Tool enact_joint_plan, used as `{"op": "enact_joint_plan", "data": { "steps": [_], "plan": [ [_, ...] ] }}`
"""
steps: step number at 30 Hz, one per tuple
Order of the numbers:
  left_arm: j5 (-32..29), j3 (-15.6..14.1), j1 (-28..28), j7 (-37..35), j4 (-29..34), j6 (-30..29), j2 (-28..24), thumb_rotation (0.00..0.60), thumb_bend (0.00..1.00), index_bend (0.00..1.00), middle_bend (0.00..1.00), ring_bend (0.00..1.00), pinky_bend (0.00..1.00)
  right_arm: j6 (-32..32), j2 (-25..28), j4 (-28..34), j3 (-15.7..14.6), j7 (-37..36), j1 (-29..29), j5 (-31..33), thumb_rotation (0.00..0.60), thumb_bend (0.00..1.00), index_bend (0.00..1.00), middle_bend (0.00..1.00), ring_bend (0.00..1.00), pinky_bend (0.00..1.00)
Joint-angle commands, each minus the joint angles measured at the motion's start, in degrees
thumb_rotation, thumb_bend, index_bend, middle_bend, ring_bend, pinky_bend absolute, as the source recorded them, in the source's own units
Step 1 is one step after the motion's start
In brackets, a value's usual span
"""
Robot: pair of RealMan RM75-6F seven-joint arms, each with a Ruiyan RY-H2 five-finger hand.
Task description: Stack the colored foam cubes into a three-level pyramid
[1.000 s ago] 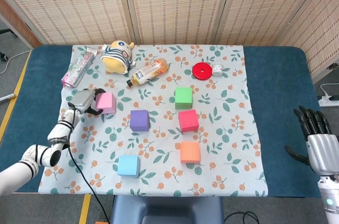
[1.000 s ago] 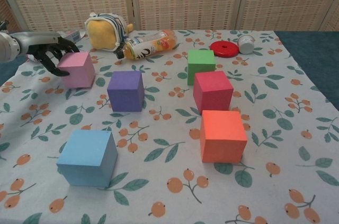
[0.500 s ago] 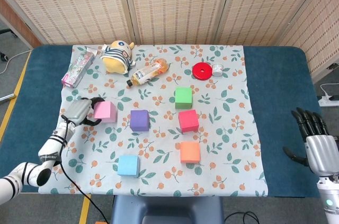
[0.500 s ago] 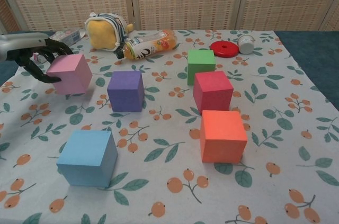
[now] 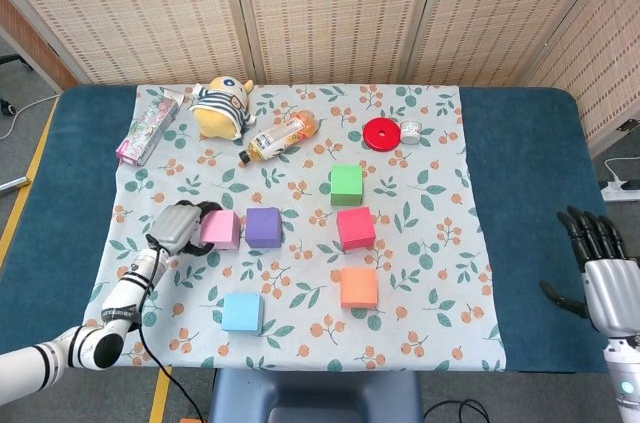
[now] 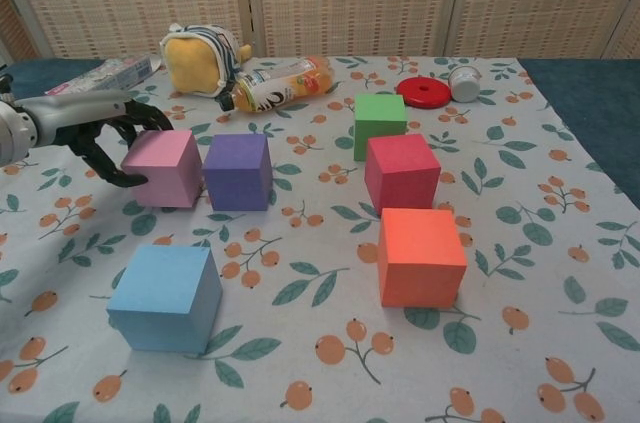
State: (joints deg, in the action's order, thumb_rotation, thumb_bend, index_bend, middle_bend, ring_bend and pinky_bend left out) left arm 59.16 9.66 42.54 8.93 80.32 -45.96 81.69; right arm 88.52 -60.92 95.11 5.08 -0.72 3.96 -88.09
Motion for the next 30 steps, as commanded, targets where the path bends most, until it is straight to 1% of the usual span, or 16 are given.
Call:
{"op": "enact_joint_plan", "data": {
  "steps": [1, 9, 20, 30],
  "plan": [
    [-0.81, 0.2, 0.65, 0.79, -0.17, 0.12, 0.61, 0.6, 0.34, 0.32, 0.4, 0.38, 0.23, 0.05, -0.07, -0.12, -0.01, -0.12, -0.06, 0.05, 0.6, 0.05, 0.0, 0.02, 0.0, 0.0],
    [-2.19, 0.93, 2.3, 1.53, -1.49, 0.94, 1.96, 0.6, 0.34, 0.32, 0.4, 0.38, 0.23, 0.23, -0.07, -0.46, -0.03, -0.37, -0.38, 0.48, 0.6, 0.05, 0.0, 0.02, 0.0, 0.0],
    [-2.45, 0.58, 3.65, 1.81, -2.89, 2.39, 2.46, 0.6, 0.34, 0.32, 0.4, 0.38, 0.23, 0.14, -0.31, -0.84, -0.04, -0.54, -0.61, 0.97, 0.6, 0.05, 0.0, 0.02, 0.0, 0.0],
    [-2.45, 0.25, 4.12, 1.74, -3.07, 2.57, 2.68, 0.6, 0.33, 0.32, 0.4, 0.38, 0.22, -0.14, -0.44, -1.11, 0.08, -0.65, -0.55, 1.31, 0.6, 0.05, 0.0, 0.02, 0.0, 0.0]
  ]
}}
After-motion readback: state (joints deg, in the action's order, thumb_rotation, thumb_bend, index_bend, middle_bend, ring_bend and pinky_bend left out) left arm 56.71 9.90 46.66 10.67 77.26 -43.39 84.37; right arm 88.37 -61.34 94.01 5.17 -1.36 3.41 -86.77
